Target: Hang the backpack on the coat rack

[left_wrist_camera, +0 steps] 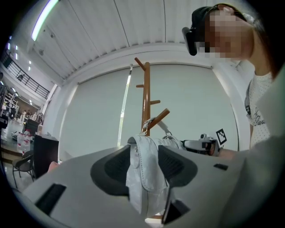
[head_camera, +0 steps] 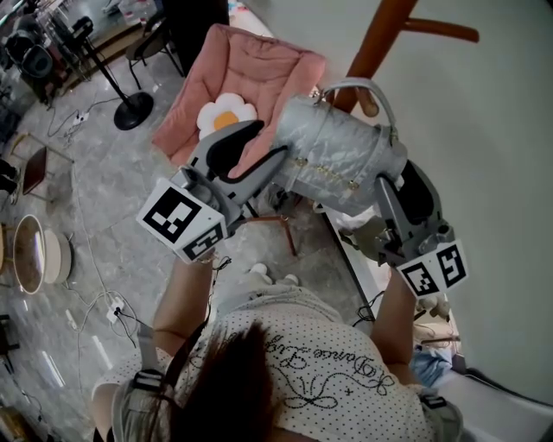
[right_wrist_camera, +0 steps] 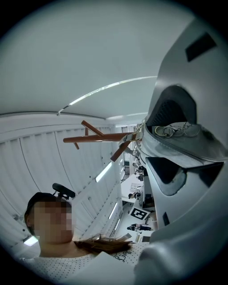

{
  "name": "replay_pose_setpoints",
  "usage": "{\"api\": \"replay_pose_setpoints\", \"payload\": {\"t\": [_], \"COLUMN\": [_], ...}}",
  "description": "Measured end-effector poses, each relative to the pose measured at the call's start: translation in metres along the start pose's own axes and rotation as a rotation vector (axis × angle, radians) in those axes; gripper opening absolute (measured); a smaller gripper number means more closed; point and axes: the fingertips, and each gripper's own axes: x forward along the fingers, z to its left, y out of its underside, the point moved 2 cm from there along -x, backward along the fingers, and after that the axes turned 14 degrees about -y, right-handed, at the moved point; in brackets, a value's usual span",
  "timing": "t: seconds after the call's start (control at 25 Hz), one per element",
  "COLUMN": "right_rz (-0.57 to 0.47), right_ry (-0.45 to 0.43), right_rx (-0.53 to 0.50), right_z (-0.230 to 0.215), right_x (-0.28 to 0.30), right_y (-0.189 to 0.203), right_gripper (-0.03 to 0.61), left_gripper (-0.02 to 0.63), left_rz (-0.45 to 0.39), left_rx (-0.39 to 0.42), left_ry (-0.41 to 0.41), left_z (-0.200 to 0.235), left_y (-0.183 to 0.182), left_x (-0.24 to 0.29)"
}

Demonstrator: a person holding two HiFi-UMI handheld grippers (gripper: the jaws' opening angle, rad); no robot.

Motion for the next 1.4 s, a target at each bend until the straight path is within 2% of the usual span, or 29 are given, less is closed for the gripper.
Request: {"api": "replay_pose_setpoints", "payload": {"t": [0.16, 0.36, 0.52, 0.8, 1.0, 1.4], "right_rz": [-0.051, -0.036, -0.029, -0.015, -0.012, -0.002], "right_ry": [0.031, 0.085, 0.108, 0.153, 0.180, 0.205], "right_rx": [-0.017, -0.072, -0.091, -0.101, -0.129, -0.129], "right_z": [-0.001, -0.008, -0.012, -0.015, -0.016, -0.020], "right_x": [-0.013, -0.024, -0.027, -0.032, -0.034, -0.033], "right_y": [-0.014, -0.015, -0.014, -0.006, -0.005, 0.001], "right_gripper": [0.212, 0.182, 0.147, 0.070, 0.023, 0.018], "left_gripper": [0.164, 0.110, 0.070, 0.029, 0.014, 0.006], "left_rz": [-0.026, -0.051, -0.036, -0.029, -0.020, -0.020], "left_rx": [-0.005, 0.003, -0.002, 0.063, 0.079, 0.061], "left_ry": [-0.005, -0.090, -0.146, -0.252, -0.270, -0.296], "left_z": [0.001, 0.016, 0.028, 0.041, 0.045, 0.041], "left_y": [-0.007, -0.008, -0.003, 0.008, 0.019, 0.028], "left_x": [-0.004, -0.005, -0.005, -0.008, -0.008, -0.004]}}
